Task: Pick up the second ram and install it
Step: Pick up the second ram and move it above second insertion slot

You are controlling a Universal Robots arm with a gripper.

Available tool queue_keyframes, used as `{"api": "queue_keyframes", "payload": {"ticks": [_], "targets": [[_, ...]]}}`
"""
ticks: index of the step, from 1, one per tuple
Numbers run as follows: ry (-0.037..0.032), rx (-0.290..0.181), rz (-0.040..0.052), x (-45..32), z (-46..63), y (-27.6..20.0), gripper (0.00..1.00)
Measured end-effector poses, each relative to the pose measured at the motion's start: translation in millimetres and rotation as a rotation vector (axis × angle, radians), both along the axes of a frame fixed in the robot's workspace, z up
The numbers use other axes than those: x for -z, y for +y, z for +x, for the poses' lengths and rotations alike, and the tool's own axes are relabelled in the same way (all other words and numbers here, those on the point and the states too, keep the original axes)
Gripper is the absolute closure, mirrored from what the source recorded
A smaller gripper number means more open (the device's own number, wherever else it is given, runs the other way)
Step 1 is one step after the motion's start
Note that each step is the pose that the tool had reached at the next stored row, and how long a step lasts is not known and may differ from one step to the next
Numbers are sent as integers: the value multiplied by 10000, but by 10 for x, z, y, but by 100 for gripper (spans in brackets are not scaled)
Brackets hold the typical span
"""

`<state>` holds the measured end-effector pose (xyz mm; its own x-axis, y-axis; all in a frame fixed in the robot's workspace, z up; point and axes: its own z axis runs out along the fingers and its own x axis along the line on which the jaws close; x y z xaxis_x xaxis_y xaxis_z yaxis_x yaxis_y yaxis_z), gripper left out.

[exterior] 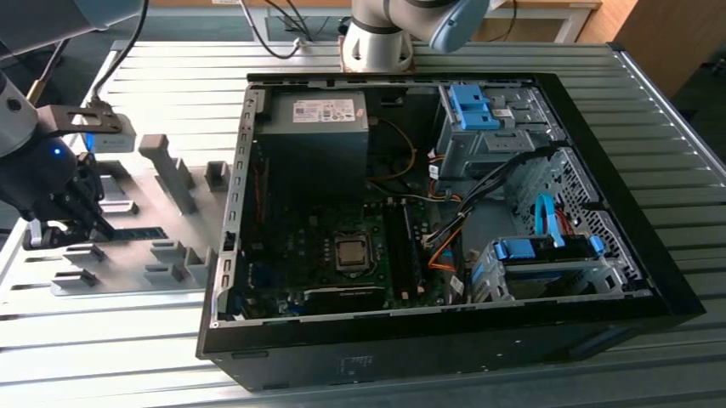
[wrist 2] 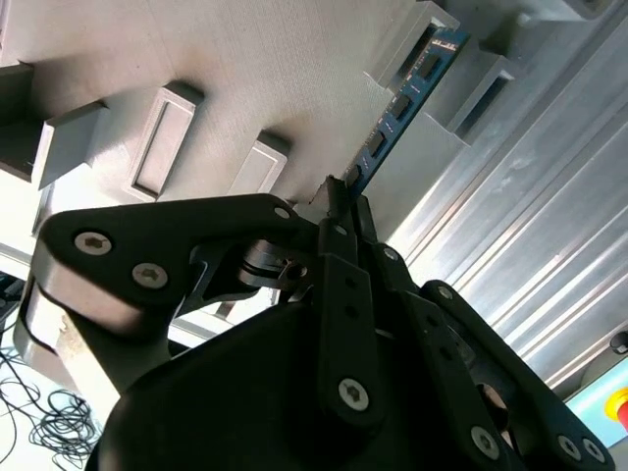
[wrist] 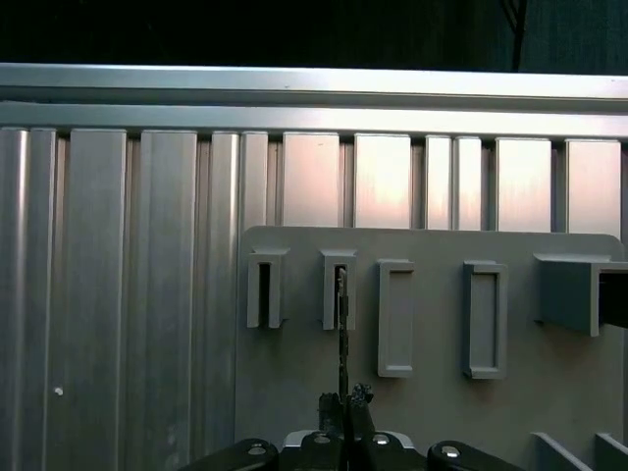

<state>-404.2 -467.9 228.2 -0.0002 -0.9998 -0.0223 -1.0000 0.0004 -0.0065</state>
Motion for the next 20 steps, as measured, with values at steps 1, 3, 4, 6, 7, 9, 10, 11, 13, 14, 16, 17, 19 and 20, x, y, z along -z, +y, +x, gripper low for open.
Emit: {"api": "queue_keyframes", "payload": {"ticks": [1, 3, 4, 6, 7, 9, 10, 11, 13, 14, 16, 17, 19, 20], "targets": [[0, 0, 0, 0, 0, 0, 86], [0, 0, 0, -2, 0, 0, 86], [2, -1, -1, -7, 0, 0, 86], [3, 0, -2, -18, 0, 0, 86], [0, 0, 0, -25, 0, 0, 86], [0, 0, 0, -47, 0, 0, 86], [0, 0, 0, -59, 0, 0, 86], [0, 0, 0, -72, 0, 0, 86], [-1, 0, 1, -94, 0, 0, 86], [0, 0, 0, -106, 0, 0, 86], [0, 0, 0, -128, 0, 0, 86], [1, 0, 0, -138, 0, 0, 86], [-1, 0, 1, -153, 0, 0, 86], [0, 0, 0, -161, 0, 0, 86]]}}
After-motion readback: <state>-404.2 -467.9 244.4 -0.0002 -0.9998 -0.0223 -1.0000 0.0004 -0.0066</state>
